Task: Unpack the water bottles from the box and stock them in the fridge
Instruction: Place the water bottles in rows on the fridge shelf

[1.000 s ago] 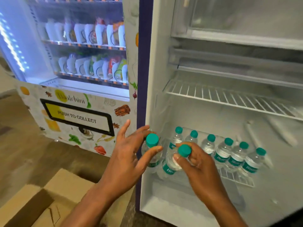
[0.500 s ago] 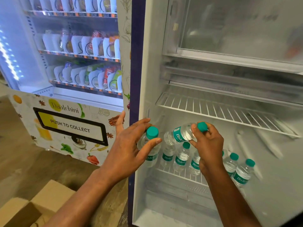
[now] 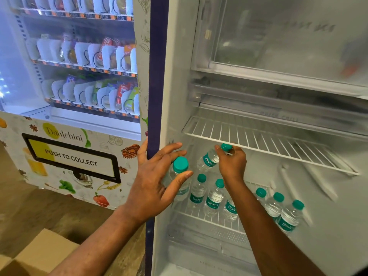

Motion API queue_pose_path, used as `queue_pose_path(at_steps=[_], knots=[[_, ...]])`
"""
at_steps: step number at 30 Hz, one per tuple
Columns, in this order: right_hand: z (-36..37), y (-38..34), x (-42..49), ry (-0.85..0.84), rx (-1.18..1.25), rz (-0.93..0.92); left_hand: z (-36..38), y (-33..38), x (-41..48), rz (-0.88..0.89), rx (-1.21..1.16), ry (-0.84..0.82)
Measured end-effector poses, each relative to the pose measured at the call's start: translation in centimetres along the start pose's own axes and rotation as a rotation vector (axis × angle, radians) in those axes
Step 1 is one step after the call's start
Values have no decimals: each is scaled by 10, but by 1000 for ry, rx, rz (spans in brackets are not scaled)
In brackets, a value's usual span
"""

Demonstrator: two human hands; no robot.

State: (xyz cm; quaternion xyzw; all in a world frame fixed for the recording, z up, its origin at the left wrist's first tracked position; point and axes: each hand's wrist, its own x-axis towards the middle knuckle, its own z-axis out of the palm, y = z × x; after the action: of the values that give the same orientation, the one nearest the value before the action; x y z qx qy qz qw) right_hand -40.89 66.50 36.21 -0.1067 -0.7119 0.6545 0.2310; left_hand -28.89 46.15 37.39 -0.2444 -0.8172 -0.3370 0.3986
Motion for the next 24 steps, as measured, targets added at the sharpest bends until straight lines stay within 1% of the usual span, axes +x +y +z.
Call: queue_pose_path(at_steps=[3, 6, 13, 17, 24], knots=[[9, 6, 13, -15, -32, 2, 7, -5, -2, -4, -23, 25], [17, 14, 21, -68, -92, -15, 14, -10, -3, 3, -25, 50], [37, 41, 40, -238, -318, -48, 20, -21, -2, 36, -63, 57], [46, 49, 49, -318, -424, -29, 23, -22, -1, 56, -37, 80], [61, 61, 53, -403, -583, -3, 28, -24, -1, 79, 2, 118]])
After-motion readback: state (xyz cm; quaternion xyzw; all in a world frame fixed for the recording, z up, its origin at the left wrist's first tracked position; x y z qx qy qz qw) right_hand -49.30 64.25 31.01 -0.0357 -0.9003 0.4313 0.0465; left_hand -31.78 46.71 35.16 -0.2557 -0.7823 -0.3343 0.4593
